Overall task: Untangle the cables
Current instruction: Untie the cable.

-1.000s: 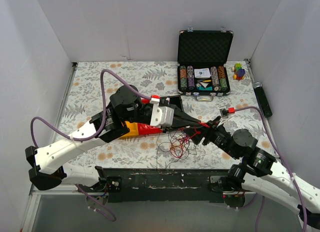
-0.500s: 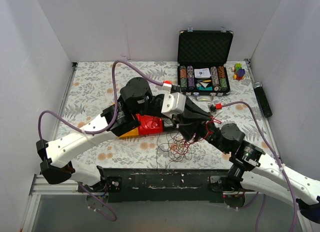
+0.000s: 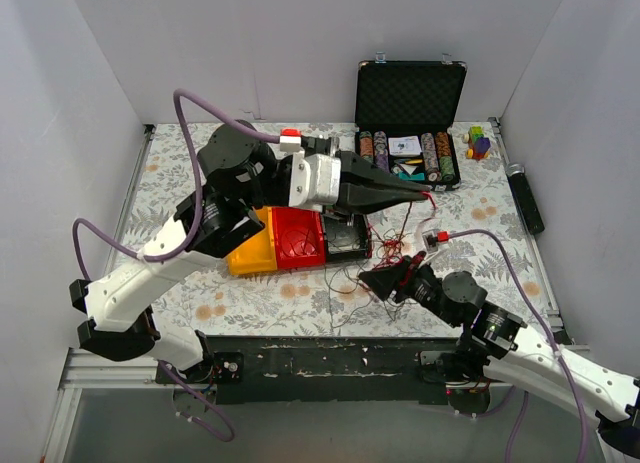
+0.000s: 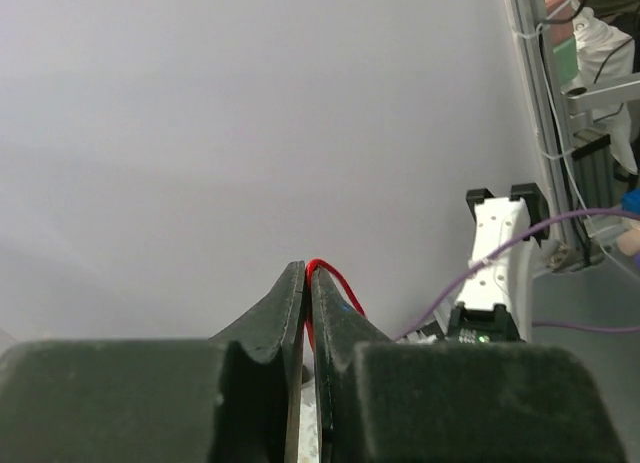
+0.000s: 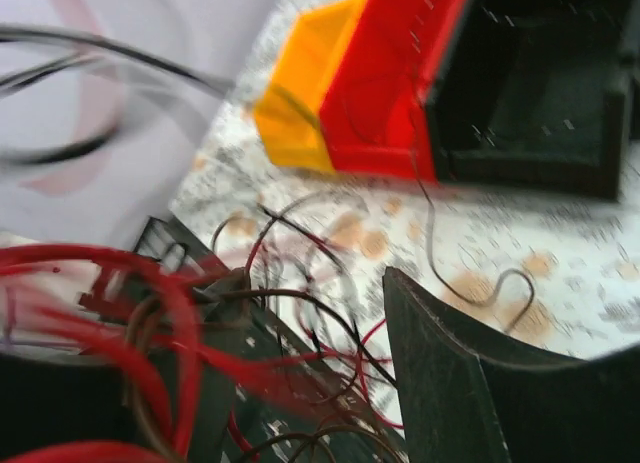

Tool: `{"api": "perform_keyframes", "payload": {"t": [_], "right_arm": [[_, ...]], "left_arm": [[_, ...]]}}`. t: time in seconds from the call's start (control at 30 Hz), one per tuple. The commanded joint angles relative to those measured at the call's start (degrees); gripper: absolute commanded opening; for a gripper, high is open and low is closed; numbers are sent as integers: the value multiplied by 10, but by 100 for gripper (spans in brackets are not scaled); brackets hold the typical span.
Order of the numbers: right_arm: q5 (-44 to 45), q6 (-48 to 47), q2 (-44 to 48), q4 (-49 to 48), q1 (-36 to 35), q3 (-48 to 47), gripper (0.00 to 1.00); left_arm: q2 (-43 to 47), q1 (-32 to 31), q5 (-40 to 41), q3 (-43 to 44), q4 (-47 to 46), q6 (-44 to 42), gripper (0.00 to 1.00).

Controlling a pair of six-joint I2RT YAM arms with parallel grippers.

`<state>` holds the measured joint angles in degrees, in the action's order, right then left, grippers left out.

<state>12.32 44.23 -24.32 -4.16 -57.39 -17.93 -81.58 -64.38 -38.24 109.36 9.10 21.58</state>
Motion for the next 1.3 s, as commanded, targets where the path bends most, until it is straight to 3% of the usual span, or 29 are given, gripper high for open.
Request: {"api": "perform_keyframes", "payload": {"t": [0.0,0.1,0.3,0.43,0.53,0.63,0.77,0.83,1.03,1.27], "right_arm": [[24,28,3,98,0,44,64],[19,51,-17,120,0,56,70],[17,81,-29,150,0,73,72],[28,96,-18,189,0,71,81],[22,94,-3,201,0,59,86],[14,69,24,191,0,27,86],[11,25,31,180,0,-48,78],[13,10,12,194,0,-91,76],[18,0,1,211,0,-132,69],[12,-1,35,225,0,-128,75]], "left_arm": [[19,-7,18,66,-47,-36,0],[12,-6,27,98,-55,-59,0],[1,-6,48,158,-88,-140,0],[4,-6,72,170,-160,-181,0],[5,-6,81,187,-122,-183,0],[52,-6,73,106,-64,-154,0],[154,-6,40,-154,-29,-149,0],[184,-6,42,-227,-9,-145,0],[201,-6,44,-279,12,-135,0],[208,-6,37,-307,43,-131,0]]}}
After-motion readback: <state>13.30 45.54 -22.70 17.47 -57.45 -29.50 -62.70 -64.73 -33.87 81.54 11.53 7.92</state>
